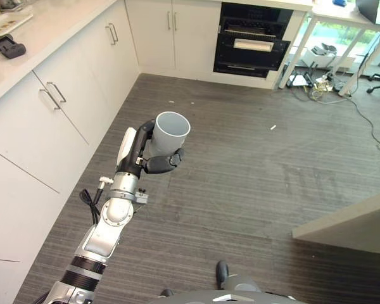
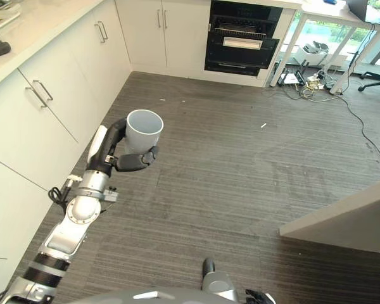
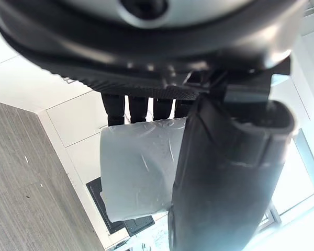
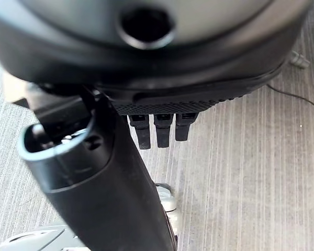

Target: Place the dishes in the dishwasher.

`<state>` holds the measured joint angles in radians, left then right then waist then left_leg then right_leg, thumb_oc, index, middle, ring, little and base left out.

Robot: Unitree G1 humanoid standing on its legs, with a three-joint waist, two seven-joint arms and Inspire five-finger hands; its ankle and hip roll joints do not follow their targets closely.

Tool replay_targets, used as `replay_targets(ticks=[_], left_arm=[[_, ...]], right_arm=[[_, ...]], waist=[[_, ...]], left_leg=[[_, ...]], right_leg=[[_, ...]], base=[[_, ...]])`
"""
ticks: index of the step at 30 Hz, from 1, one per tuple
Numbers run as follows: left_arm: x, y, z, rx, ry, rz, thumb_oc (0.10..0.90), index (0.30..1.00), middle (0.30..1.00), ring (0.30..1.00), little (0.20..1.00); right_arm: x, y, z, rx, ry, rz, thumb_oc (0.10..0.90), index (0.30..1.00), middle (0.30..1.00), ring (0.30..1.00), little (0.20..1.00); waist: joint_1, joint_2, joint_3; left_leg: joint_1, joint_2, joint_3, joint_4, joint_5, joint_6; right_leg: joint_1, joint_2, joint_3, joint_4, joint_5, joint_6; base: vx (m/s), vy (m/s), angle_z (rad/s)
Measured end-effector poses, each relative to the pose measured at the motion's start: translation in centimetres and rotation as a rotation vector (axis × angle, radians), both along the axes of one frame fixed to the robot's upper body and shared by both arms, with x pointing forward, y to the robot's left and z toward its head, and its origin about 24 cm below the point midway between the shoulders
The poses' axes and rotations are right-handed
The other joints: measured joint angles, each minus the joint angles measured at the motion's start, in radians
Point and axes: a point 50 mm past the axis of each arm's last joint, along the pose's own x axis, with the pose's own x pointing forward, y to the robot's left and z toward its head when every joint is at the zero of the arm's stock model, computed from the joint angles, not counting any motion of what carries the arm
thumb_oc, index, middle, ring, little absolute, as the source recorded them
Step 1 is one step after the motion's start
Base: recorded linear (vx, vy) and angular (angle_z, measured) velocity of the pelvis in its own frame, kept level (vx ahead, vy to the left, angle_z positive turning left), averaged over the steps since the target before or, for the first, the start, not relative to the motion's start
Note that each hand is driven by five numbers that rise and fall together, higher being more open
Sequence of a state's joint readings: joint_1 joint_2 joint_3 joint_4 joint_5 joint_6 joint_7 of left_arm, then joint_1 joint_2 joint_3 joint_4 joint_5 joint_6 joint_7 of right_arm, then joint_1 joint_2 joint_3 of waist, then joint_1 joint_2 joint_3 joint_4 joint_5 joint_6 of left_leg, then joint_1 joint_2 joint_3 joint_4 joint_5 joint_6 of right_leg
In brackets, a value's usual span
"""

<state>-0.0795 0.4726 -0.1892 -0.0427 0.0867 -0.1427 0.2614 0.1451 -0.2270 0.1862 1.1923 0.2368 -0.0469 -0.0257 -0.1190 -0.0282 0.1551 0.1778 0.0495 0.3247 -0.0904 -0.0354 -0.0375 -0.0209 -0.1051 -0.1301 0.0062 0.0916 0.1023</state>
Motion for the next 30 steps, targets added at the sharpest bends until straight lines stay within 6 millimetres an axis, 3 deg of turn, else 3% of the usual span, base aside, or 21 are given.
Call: replay_targets(ticks=[9, 11, 13, 16, 20, 22, 23, 24, 25, 26, 27, 28, 29, 30], left_arm=[[0.0, 0.0, 0.0, 0.0, 0.001, 0.0, 0.4, 0.3, 0.3, 0.3, 0.3], [0.0, 0.0, -0.5, -0.02, -0.002, 0.048, 0.4, 0.3, 0.3, 0.3, 0.3], [0.1, -0.2, -1.1, -0.064, 0.004, 0.092, 0.4, 0.3, 0.3, 0.3, 0.3], [0.8, -1.2, -0.2, -0.119, -0.045, 0.097, 0.4, 0.3, 0.3, 0.3, 0.3], [1.2, -1.4, 0.6, -0.125, -0.083, 0.096, 0.4, 0.3, 0.3, 0.3, 0.3], [1.2, -1.1, 0.8, -0.119, -0.087, 0.099, 0.4, 0.3, 0.3, 0.3, 0.3], [1.3, -0.9, 0.9, -0.109, -0.089, 0.098, 0.4, 0.3, 0.3, 0.3, 0.3], [1.1, -0.5, 0.6, -0.098, -0.075, 0.105, 0.4, 0.3, 0.3, 0.3, 0.3], [0.8, -0.4, -0.1, -0.1, -0.049, 0.112, 0.4, 0.3, 0.3, 0.3, 0.3], [0.6, -0.4, -0.4, -0.103, -0.035, 0.106, 0.4, 0.3, 0.3, 0.3, 0.3], [0.4, -0.5, -0.7, -0.11, -0.024, 0.109, 0.4, 0.3, 0.3, 0.3, 0.3], [0.2, -0.6, -1.2, -0.131, -0.008, 0.116, 0.4, 0.3, 0.3, 0.3, 0.3], [0.2, -0.6, -1.2, -0.131, -0.008, 0.116, 0.4, 0.3, 0.3, 0.3, 0.3], [-0.2, -0.4, -1.3, -0.138, -0.019, 0.114, 0.4, 0.3, 0.3, 0.3, 0.3]], right_arm=[[0.0, 0.0, 0.0, 0.0, 0.0, 0.0, 0.8, 0.9, 0.9, 0.9, 0.9], [-0.3, -0.2, -0.1, -0.008, 0.029, 0.041, 0.8, 0.9, 0.9, 0.9, 0.9], [-0.9, -0.4, -0.1, -0.009, 0.048, 0.008, 0.8, 0.9, 0.9, 0.9, 0.9], [-1.6, -0.6, -0.2, 0.001, 0.063, -0.074, 0.8, 0.9, 0.9, 0.9, 0.9], [-1.3, -0.4, -0.2, 0.002, 0.066, -0.038, 0.8, 0.9, 0.9, 0.9, 0.9], [-0.3, -0.1, -0.2, 0.013, 0.044, -0.021, 0.8, 0.9, 0.9, 0.9, 0.9], [0.4, 0.2, -0.2, 0.023, 0.026, -0.018, 0.8, 0.9, 0.9, 0.9, 0.9], [0.8, 0.3, -0.2, 0.029, 0.013, -0.019, 0.8, 0.9, 0.9, 0.9, 0.9], [0.9, 0.2, -0.1, 0.024, 0.005, -0.023, 0.8, 0.9, 0.9, 0.9, 0.9], [1.5, 0.0, 0.0, 0.019, -0.014, -0.027, 0.8, 0.9, 0.9, 0.9, 0.9], [1.8, -0.2, 0.1, 0.007, -0.024, -0.027, 0.8, 0.9, 0.9, 0.9, 0.9], [3.1, -1.1, 0.4, -0.019, -0.049, -0.023, 0.8, 0.9, 0.9, 0.9, 0.9], [3.1, -1.1, 0.4, -0.019, -0.049, -0.023, 0.8, 0.9, 0.9, 0.9, 0.9], [3.6, -2.2, 0.7, -0.041, -0.045, -0.02, 0.8, 0.9, 0.9, 0.9, 0.9]], waist=[[0.0, 0.006, -0.004], [0.005, 0.013, -0.006], [-0.008, 0.031, -0.024], [-0.009, 0.047, -0.042], [0.004, 0.046, -0.046], [0.027, 0.011, -0.026], [0.044, -0.026, -0.007], [0.06, -0.063, 0.011], [0.077, -0.087, 0.026], [0.099, -0.098, 0.055], [0.109, -0.11, 0.065], [0.117, -0.058, 0.067], [0.117, -0.058, 0.067], [0.135, -0.031, 0.056]], left_leg=[[-0.01, 0.004, 0.0, 0.001, 0.008, -0.003], [0.015, -0.003, 0.025, 0.001, 0.009, -0.003], [0.036, -0.003, 0.004, 0.001, 0.009, -0.003], [0.031, 0.008, -0.017, 0.001, 0.008, -0.004], [-0.008, 0.043, -0.042, 0.057, -0.004, -0.028], [-0.101, 0.056, -0.057, 0.231, -0.014, -0.046], [-0.177, 0.067, -0.063, 0.378, -0.011, -0.067], [-0.255, 0.084, -0.069, 0.556, 0.014, -0.114], [-0.329, 0.102, -0.091, 0.681, 0.064, -0.149], [-0.428, 0.125, -0.098, 0.83, 0.15, -0.172], [-0.479, 0.14, -0.047, 0.798, 0.146, -0.153], [-0.517, 0.179, 0.02, 0.614, 0.15, -0.13], [-0.517, 0.179, 0.02, 0.614, 0.15, -0.13], [-0.499, 0.203, 0.122, 0.218, 0.162, -0.124]], right_leg=[[-0.014, 0.004, 0.0, 0.007, 0.003, -0.005], [0.008, 0.01, 0.014, -0.003, 0.004, -0.011], [0.044, 0.003, 0.009, -0.013, -0.003, -0.004], [0.061, 0.008, -0.024, -0.031, -0.009, 0.003], [0.047, 0.037, -0.04, -0.012, -0.028, -0.025], [-0.012, 0.035, -0.019, 0.094, -0.081, -0.059], [-0.064, 0.028, -0.027, 0.229, -0.149, -0.093], [-0.073, 0.015, -0.027, 0.28, -0.203, -0.144], [-0.06, 0.014, -0.027, 0.278, -0.208, -0.155], [-0.038, 0.012, -0.031, 0.267, -0.211, -0.16], [-0.021, 0.016, -0.045, 0.21, -0.209, -0.144], [0.035, 0.056, -0.085, 0.12, -0.216, -0.061], [0.035, 0.056, -0.085, 0.12, -0.216, -0.061], [0.088, 0.035, -0.063, 0.185, -0.33, -0.088]], base=[[-0.05, -0.305, -0.01], [0.06, -0.053, -0.15], [0.0, -0.081, 0.09], [0.02, -0.098, 0.28], [-0.01, -0.158, 0.12], [0.08, -0.232, 0.03], [0.14, -0.202, 0.1], [0.16, -0.131, 0.13], [0.14, -0.048, 0.13], [0.41, 0.095, 0.19], [0.51, 0.179, 0.34], [0.51, 0.177, 0.28], [0.59, 0.29, 0.22], [0.59, 0.264, -0.04]])
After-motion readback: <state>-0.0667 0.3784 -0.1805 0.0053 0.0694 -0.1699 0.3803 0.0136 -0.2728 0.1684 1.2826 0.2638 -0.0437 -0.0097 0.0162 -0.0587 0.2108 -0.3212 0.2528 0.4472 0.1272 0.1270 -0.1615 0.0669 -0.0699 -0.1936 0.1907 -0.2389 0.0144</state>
